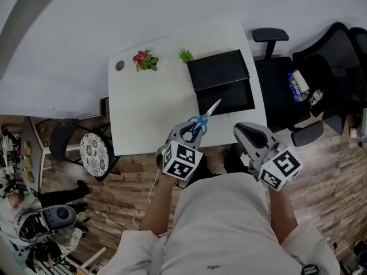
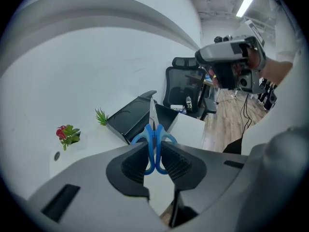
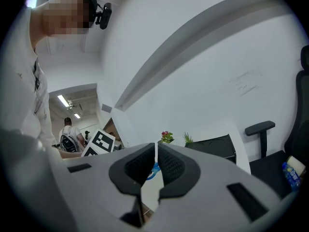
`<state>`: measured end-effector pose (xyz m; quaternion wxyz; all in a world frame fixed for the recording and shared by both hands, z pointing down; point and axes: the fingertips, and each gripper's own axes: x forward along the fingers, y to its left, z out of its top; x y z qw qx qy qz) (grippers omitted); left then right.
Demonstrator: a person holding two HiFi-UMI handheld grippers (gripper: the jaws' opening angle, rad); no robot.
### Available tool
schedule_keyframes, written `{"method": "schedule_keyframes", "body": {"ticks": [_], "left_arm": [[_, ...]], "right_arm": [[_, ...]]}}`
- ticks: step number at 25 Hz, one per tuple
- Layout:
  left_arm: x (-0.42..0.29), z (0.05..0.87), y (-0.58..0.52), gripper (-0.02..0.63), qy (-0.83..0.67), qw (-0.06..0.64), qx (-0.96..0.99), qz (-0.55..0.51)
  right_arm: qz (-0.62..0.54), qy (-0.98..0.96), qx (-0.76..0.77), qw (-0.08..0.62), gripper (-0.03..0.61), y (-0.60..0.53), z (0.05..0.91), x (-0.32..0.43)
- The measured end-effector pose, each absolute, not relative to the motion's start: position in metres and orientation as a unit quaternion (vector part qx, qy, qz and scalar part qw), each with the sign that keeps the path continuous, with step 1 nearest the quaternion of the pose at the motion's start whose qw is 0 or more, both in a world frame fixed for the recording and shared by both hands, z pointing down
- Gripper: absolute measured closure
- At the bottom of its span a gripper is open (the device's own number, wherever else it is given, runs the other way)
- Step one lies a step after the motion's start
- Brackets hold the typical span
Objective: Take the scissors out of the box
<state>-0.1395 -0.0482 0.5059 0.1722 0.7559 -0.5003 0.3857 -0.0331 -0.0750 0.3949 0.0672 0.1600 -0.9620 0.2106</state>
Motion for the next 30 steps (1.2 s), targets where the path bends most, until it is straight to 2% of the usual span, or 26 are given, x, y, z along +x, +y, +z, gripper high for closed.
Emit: {"method": "schedule_keyframes", "body": {"ticks": [3, 13, 18, 23, 30], "left_arm": [[-0.149, 0.502, -0.039, 0.518, -0.497, 0.178, 0.770, 0.357], [-0.175, 0.472, -0.006, 0.518, -0.478, 0.221, 0.823, 0.213], [-0.172, 0.442, 0.003, 0.518, -0.459, 0.201, 0.854, 0.138], [-0.169, 0.424, 0.009, 0.518, -0.433, 0.227, 0.869, 0.075], [-0.161, 0.398, 0.025, 0.518, -0.423, 0.221, 0.878, 0.011]], "right_arm": [[0.215, -0.959, 0.172, 0.068, 0.570, -0.059, 0.396, -0.045], [0.213, -0.947, 0.228, 0.074, 0.572, -0.019, 0.394, -0.071], [0.205, -0.946, 0.241, 0.071, 0.572, 0.007, 0.390, -0.081], [0.196, -0.941, 0.269, 0.058, 0.572, 0.018, 0.382, -0.085], [0.188, -0.934, 0.302, 0.042, 0.572, 0.033, 0.377, -0.072]]}}
